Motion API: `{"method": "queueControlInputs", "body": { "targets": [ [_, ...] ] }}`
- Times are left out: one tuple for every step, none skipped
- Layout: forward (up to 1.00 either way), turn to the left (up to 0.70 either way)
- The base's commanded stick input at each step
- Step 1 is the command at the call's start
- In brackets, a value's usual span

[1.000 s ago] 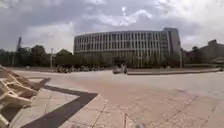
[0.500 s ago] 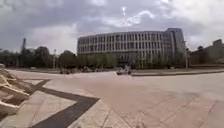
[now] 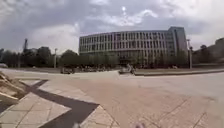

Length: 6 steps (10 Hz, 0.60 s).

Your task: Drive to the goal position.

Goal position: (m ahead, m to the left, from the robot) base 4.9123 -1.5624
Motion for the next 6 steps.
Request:
{"method": "queueControlInputs", "body": {
  "targets": [
    [0.70, 0.00],
    [0.70, 0.00],
    [0.70, 0.00],
    [0.70, 0.00],
    [0.70, 0.00],
    [0.70, 0.00]
  ]
}}
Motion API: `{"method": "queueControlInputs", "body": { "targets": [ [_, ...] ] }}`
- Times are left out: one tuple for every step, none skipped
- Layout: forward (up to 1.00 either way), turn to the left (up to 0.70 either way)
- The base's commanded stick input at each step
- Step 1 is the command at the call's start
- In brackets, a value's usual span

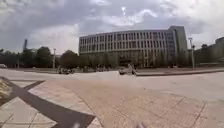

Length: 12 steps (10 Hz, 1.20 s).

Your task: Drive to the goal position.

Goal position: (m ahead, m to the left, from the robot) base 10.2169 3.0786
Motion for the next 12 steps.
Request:
{"method": "queueControlInputs", "body": {
  "targets": [
    [0.70, 0.00],
    [0.70, 0.00],
    [0.70, 0.00],
    [0.70, 0.00],
    [0.70, 0.00],
    [0.70, 0.00],
    [0.70, 0.00],
    [0.70, 0.00],
    [0.70, 0.00],
    [0.70, 0.00],
    [0.70, 0.00],
    [0.70, 0.00]
  ]
}}
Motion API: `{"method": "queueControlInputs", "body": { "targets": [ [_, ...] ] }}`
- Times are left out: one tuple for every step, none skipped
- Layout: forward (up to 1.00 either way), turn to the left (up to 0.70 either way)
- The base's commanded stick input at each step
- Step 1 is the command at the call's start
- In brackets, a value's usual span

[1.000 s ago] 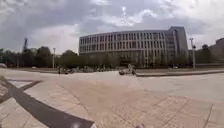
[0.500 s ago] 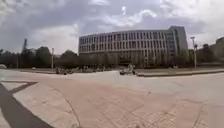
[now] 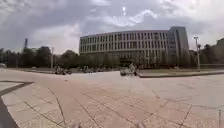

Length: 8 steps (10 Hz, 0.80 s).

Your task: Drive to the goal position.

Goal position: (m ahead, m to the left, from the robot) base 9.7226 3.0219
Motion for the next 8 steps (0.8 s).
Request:
{"method": "queueControlInputs", "body": {
  "targets": [
    [0.70, 0.00],
    [0.70, 0.00],
    [0.70, 0.00],
    [0.70, 0.00],
    [0.70, 0.00],
    [0.70, 0.00],
    [0.70, 0.00],
    [0.70, 0.00]
  ]
}}
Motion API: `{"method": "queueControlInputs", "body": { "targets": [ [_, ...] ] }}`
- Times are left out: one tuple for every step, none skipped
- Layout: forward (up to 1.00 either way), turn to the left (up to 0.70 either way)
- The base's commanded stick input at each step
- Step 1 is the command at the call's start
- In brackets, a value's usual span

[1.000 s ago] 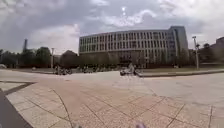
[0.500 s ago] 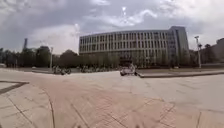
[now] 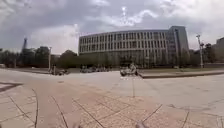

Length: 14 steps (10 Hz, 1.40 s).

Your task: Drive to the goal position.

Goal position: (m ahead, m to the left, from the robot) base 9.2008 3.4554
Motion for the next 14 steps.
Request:
{"method": "queueControlInputs", "body": {
  "targets": [
    [0.70, 0.00],
    [0.70, 0.00],
    [0.70, 0.00],
    [0.70, 0.00],
    [0.70, 0.00],
    [0.70, 0.00],
    [0.70, 0.00],
    [0.70, 0.00],
    [0.70, 0.00],
    [0.70, 0.00],
    [0.70, 0.00],
    [0.70, 0.00],
    [0.70, 0.00],
    [0.70, 0.00]
  ]
}}
